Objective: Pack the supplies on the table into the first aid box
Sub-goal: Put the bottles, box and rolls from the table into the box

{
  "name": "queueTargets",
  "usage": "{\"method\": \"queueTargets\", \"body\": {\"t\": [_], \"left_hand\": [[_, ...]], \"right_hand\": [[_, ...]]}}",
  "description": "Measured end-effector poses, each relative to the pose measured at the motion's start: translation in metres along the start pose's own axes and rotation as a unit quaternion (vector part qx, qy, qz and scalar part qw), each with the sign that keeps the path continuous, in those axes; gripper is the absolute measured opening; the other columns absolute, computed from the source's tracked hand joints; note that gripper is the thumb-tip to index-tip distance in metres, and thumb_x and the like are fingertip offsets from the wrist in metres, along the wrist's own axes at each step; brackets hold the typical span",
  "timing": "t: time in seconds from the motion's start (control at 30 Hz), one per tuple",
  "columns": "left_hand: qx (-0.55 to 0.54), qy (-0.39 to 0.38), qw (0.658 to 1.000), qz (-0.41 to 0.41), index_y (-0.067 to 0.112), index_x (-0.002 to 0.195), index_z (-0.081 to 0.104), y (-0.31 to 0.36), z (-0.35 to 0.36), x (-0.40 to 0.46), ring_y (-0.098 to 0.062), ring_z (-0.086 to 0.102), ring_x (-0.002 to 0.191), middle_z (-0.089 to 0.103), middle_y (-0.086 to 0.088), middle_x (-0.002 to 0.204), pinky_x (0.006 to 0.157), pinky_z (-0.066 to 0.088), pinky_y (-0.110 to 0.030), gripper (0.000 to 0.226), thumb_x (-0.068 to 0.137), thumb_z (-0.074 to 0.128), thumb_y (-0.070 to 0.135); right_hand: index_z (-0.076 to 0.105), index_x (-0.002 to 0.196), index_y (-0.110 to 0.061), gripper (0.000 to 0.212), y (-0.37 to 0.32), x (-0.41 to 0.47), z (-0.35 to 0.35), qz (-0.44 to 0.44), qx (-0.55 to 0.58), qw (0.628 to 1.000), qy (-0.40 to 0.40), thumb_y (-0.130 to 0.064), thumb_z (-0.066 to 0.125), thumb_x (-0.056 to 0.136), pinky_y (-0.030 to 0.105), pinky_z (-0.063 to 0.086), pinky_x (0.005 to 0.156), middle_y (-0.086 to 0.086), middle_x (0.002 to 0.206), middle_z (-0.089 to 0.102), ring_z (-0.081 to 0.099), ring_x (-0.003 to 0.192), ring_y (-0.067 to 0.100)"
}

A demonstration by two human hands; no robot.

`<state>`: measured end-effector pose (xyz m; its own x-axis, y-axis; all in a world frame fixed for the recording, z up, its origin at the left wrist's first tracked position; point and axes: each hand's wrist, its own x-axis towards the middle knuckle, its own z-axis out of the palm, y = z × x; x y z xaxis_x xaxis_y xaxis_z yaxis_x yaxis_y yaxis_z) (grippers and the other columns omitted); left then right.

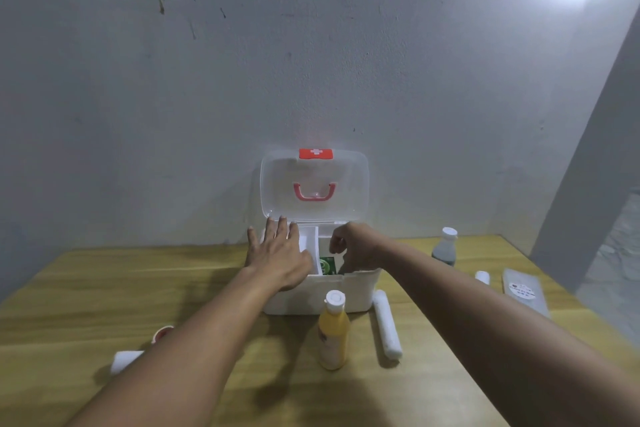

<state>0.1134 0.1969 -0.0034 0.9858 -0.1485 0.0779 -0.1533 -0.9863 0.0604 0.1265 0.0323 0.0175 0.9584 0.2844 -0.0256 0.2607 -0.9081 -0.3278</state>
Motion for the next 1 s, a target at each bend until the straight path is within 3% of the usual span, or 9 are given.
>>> {"method": "queueTargets", "body": {"t": [0.33,0.5,0.67,0.73,0.87,1.0], "left_hand": [[-0.057,-0.020,0.998,0.008,0.020,0.154,0.007,0.007,0.006,0.007,-0.021,-0.008,0.150,-0.005,-0.002,0.163,0.118,-0.008,-0.053,0.058,0.100,0.013,0.040],[-0.060,-0.019,0.998,0.011,0.025,0.153,0.011,0.008,0.008,0.008,-0.022,-0.009,0.150,-0.005,-0.001,0.163,0.117,-0.009,-0.053,0.058,0.100,0.014,0.048],[-0.047,-0.003,0.999,0.021,0.029,0.152,0.015,0.007,0.013,0.010,-0.024,-0.006,0.150,-0.002,-0.002,0.163,0.118,-0.006,-0.055,0.058,0.099,0.015,0.051],[-0.044,-0.006,0.999,0.022,0.031,0.153,0.012,0.007,0.015,0.012,-0.024,-0.006,0.150,-0.002,-0.002,0.163,0.117,-0.006,-0.056,0.058,0.099,0.014,0.052],[-0.033,-0.027,0.999,0.022,0.035,0.152,0.006,0.006,0.013,0.014,-0.023,-0.006,0.150,-0.005,-0.002,0.163,0.117,-0.004,-0.057,0.057,0.098,0.012,0.051],[-0.024,-0.034,0.999,0.021,0.037,0.152,0.003,0.007,0.012,0.013,-0.024,-0.008,0.150,-0.007,-0.003,0.163,0.117,-0.005,-0.058,0.056,0.098,0.011,0.050]], "right_hand": [[0.066,0.107,-0.010,0.041,-0.003,0.013,0.010,0.004,-0.065,0.998,0.000,-0.022,0.083,0.070,0.034,0.057,0.084,0.007,0.105,0.069,0.063,0.091,0.023],[0.065,0.107,-0.006,0.046,-0.003,0.014,0.007,0.024,-0.076,0.997,0.002,-0.023,0.085,0.069,0.029,0.047,0.067,0.011,0.104,0.068,0.056,0.080,0.023],[0.062,0.116,-0.008,0.054,0.000,0.000,-0.001,-0.008,-0.042,0.998,0.052,-0.021,0.085,0.069,0.031,0.054,0.083,0.010,0.114,0.066,0.061,0.094,0.025],[0.065,0.109,-0.007,0.044,0.006,-0.016,-0.017,-0.014,0.012,0.993,0.114,-0.017,0.083,0.070,0.031,0.054,0.082,0.009,0.109,0.068,0.063,0.088,0.022],[0.071,0.085,-0.007,0.015,0.038,-0.057,-0.048,0.028,0.085,0.969,0.232,-0.009,0.077,0.071,0.033,0.056,0.071,0.003,0.076,0.067,0.061,0.071,0.019],[0.068,0.074,-0.006,0.007,0.082,-0.097,-0.060,0.144,0.083,0.975,0.150,-0.005,0.075,0.076,0.033,0.059,0.057,0.007,0.067,0.068,0.068,0.061,0.024]]}}
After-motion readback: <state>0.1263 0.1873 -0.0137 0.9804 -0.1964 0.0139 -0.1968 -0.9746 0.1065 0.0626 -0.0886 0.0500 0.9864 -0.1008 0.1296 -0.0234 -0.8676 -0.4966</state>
